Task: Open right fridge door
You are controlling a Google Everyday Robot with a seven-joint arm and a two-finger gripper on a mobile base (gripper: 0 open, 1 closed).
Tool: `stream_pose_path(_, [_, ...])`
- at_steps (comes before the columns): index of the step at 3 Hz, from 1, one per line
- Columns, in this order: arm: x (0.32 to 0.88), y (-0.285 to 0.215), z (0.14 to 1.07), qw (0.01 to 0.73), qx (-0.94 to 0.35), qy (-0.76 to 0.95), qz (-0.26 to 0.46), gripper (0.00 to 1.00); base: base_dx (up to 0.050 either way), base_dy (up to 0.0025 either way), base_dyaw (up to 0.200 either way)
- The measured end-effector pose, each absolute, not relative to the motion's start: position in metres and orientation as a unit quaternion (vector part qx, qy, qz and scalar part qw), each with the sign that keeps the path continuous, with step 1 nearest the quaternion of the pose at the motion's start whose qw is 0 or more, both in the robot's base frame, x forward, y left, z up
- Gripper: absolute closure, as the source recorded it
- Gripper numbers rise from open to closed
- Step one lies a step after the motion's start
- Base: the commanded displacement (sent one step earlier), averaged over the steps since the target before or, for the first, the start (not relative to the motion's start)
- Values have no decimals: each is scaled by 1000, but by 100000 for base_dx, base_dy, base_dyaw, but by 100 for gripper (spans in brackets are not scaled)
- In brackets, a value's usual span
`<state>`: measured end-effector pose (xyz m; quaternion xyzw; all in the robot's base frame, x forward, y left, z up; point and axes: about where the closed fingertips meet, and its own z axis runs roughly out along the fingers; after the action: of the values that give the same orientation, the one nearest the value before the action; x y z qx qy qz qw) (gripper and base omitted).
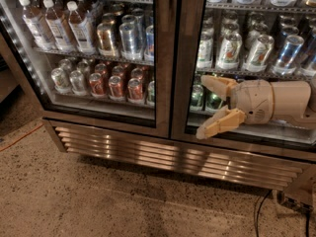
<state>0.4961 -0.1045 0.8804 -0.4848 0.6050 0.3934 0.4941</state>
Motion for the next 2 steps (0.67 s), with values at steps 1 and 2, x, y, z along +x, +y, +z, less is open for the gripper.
stream_pose_path(1, [499,-102,895,502,-464,573,452,0,0,0,0])
stream_pose_path(2, [491,-108,951,532,-454,531,479,0,0,0,0])
